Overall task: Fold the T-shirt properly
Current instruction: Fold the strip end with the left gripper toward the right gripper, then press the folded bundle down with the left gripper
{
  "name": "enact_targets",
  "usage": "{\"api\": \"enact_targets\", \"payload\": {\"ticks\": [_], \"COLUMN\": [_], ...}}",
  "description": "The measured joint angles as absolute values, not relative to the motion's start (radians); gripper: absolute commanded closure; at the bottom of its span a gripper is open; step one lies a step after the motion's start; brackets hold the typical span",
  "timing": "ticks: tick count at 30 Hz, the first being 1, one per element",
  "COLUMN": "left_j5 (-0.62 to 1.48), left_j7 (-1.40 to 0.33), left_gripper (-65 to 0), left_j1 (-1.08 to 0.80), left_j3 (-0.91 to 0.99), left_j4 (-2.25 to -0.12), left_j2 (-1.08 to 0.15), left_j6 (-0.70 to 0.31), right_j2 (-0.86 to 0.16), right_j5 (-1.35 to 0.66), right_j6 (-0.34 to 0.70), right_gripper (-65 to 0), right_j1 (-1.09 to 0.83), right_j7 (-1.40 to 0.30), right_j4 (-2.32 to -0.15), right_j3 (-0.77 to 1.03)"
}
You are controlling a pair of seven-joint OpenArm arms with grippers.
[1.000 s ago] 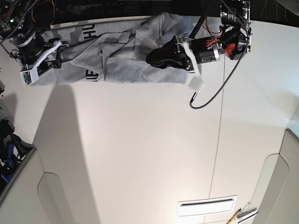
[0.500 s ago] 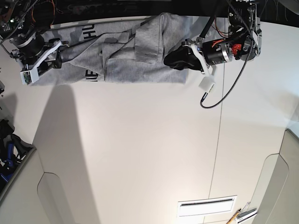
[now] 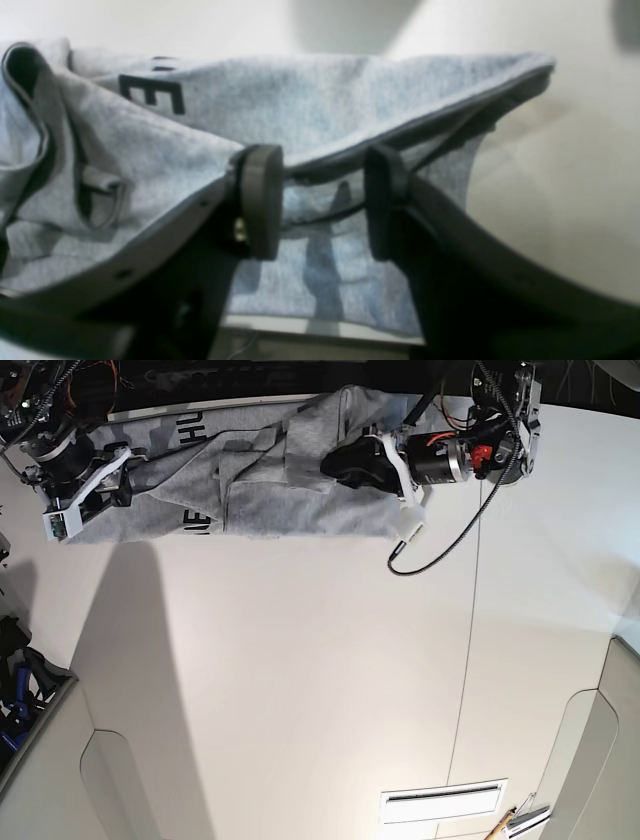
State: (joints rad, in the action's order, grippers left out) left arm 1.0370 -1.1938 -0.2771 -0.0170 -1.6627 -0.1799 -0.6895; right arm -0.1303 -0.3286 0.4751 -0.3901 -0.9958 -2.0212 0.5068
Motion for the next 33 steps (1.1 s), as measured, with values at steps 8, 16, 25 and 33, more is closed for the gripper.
{"api": "enact_targets", "payload": {"ticks": [8, 16, 25, 33], "left_j5": [1.042, 1.083, 1.085, 1.04], "left_j7": [-1.188, -1.192, -1.188, -1.197], "left_gripper": [-24.1, -24.1, -24.1, -23.9], "left_j1": [-0.277, -0.277, -0.277, -0.271], "left_j3": [-0.086, -0.092, -0.221, -0.347], "left_j4": [-1.663, -1.696, -1.787, -1.822], "left_j2": [-0.177, -0.139, -0.117, -0.117], "left_j6": [-0.69, -0.69, -0.69, -0.69], "right_j2": [-0.13, -0.13, -0.13, -0.13], "right_j5": [-0.329, -0.329, -0.329, -0.329], "right_j6": [0.475, 0.475, 0.475, 0.475], "right_gripper": [-26.7, -26.7, -26.7, -26.7], "right_j1": [-0.39, -0.39, -0.39, -0.39], "right_j7": [-0.996, -0.996, -0.996, -0.996], "right_j4": [-2.021, -2.021, -2.021, -2.021], "right_j3": [0.507, 0.507, 0.507, 0.507]}}
